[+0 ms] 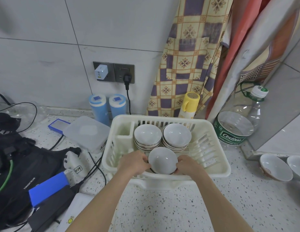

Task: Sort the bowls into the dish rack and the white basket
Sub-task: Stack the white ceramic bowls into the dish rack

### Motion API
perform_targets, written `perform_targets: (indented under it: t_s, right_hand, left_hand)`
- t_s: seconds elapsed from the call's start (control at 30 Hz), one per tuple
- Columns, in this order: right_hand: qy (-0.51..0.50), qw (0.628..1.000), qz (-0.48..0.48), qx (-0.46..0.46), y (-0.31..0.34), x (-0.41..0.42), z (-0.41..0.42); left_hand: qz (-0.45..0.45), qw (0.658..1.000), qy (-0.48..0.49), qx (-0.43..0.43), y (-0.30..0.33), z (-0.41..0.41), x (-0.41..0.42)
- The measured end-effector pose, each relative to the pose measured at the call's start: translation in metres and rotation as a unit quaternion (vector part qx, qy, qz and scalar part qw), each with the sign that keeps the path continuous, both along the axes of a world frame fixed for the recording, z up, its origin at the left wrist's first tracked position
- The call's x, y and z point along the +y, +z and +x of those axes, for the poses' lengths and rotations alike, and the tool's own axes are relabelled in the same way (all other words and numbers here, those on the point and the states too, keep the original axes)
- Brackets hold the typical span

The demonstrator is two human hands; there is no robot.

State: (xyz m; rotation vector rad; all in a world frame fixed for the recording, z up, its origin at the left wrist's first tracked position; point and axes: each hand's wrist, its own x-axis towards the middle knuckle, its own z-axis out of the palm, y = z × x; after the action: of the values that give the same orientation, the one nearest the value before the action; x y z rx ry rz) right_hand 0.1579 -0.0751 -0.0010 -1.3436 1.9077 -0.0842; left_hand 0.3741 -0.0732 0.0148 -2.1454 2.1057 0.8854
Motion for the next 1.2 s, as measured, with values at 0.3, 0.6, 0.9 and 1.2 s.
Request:
perform_targets:
  t_s: [0.3,0.6,0.9,1.2]
  right_hand:
    - [-0.004,0.999,-0.008,-0.038,0.002,0.001,-0.002]
    - [0.035,0.999,-0.011,-0.024,0.008,0.004,-0.001]
    - [0.045,0.995,-0.056,0.069,0.013,0.013,0.004]
    - [-0.124,0.960,-0.216,-0.129,0.027,0.025,-0.002]
  left_hand:
    - [0.000,1.000,0.011,-0.001,-0.006,0.000,-0.003]
    - [-0.003,1.000,0.019,-0.007,-0.002,-0.003,-0.002]
    - [-0.030,0.998,0.048,0.007,-0.002,-0.003,0.003]
    - [-0.202,0.964,0.166,0.049,-0.002,-0.004,0.022]
